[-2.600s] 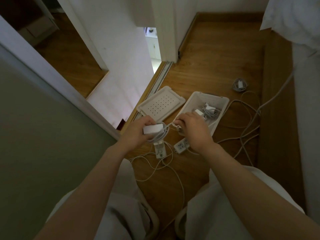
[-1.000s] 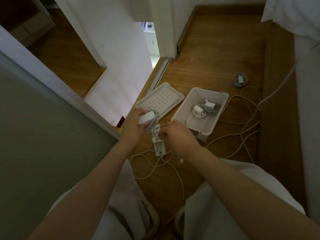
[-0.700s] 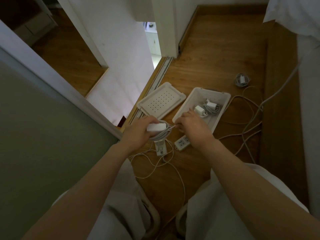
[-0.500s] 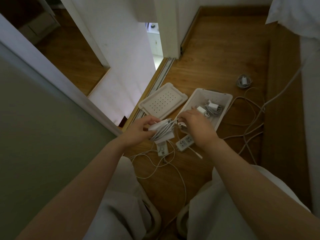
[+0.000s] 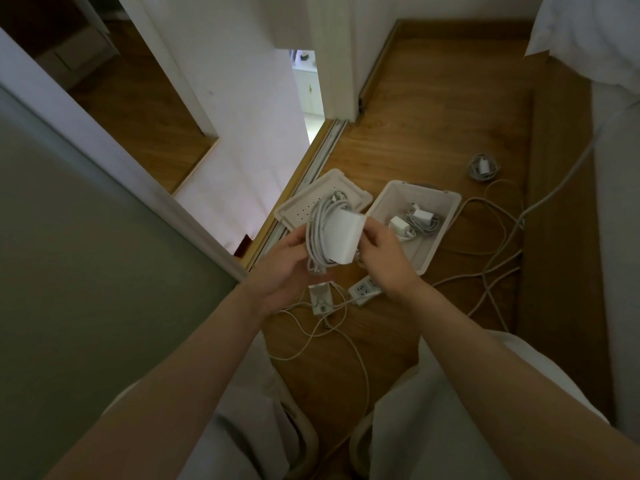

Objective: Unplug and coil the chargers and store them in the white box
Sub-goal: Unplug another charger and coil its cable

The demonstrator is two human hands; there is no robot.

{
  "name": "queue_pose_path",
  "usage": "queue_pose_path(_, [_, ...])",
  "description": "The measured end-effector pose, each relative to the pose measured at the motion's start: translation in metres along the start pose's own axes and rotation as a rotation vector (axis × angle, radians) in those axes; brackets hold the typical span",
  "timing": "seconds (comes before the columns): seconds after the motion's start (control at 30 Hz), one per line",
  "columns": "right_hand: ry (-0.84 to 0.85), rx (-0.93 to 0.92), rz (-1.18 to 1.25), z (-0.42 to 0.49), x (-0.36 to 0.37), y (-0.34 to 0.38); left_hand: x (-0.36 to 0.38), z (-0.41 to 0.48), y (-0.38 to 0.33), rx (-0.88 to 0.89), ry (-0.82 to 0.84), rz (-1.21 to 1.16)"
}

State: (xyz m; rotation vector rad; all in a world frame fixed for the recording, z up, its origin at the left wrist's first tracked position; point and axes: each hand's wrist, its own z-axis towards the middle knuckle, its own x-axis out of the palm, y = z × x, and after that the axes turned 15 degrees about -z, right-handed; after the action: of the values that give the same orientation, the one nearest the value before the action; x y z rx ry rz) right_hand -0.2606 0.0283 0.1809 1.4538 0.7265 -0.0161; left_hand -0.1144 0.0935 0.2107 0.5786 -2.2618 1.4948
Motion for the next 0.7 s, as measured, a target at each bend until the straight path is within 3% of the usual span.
queue_pose_path(0.1, [0.054,0.074,0.225,-0.001,-0.005,0.008,0.002,0.0,-0.001,-0.021,0.002,-0.167])
queue_pose_path(0.17, [0.006,0.066,0.218,-0.001,-0.007,0.008,0.004,0.001,-0.002,-0.009,0.009,-0.275])
queue_pose_path(0.3, [-0.066,-0.062,-0.481,0.0,0.001,-0.008,0.007,0.003,-0.004,0.037,-0.093,-0.365])
queue_pose_path(0.37, [-0.094,-0.086,-0.694,-0.001,0.006,-0.011,0.008,0.005,-0.002,0.02,-0.141,-0.378])
queue_pose_path(0.43, [0.004,0.012,-0.587,-0.002,0.008,-0.009,0.009,0.006,0.0,0.014,-0.195,-0.439])
queue_pose_path(0.57, [0.339,0.279,0.004,-0.002,0.011,-0.003,0.01,0.011,0.0,0.023,-0.258,-0.561])
queue_pose_path(0.63, [0.422,0.283,-0.028,-0.005,0.012,-0.003,0.008,0.013,-0.001,0.053,-0.291,-0.548])
queue_pose_path(0.7, [0.417,0.177,-0.285,-0.006,0.016,-0.004,0.005,0.016,-0.001,0.101,-0.369,-0.449])
